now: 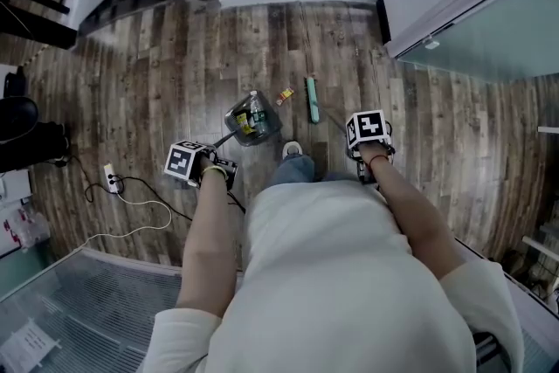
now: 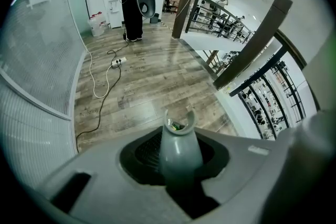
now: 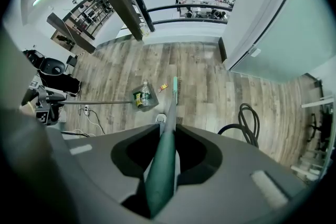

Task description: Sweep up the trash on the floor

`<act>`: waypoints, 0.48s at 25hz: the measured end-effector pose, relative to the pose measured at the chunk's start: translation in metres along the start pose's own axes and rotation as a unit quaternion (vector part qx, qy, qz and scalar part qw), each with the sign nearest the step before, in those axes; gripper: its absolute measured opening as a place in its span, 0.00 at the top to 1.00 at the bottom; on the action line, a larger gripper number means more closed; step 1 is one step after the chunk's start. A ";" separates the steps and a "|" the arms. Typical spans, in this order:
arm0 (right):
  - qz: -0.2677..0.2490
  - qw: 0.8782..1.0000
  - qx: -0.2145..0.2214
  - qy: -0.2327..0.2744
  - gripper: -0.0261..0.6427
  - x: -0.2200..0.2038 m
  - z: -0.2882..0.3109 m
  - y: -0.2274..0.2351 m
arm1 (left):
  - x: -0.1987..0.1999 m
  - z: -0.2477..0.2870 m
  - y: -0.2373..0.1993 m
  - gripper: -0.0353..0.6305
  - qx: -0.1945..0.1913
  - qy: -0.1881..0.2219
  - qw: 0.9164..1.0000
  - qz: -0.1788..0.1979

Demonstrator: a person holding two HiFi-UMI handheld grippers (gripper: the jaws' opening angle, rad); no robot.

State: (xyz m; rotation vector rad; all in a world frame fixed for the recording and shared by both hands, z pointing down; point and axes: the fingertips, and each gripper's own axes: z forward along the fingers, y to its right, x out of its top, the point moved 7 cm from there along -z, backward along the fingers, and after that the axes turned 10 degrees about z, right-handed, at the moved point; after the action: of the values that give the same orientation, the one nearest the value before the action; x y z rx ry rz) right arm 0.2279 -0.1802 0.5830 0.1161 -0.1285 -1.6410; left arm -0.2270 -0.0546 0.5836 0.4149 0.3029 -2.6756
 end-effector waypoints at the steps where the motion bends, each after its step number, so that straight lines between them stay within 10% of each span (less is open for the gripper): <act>1: -0.003 1.000 -0.002 -0.001 0.82 0.004 0.001 -0.002 | 0.002 0.002 0.002 0.82 0.002 0.000 1.000 0.001; 12: -0.046 0.998 -0.033 -0.004 0.82 0.038 0.008 -0.021 | 0.012 0.010 0.013 0.82 0.015 -0.006 1.000 0.012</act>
State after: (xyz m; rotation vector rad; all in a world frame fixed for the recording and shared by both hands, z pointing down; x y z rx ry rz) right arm 0.2029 -0.2165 0.5874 0.0666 -0.0756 -1.7354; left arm -0.2347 -0.0732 0.5867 0.4082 0.2529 -2.6615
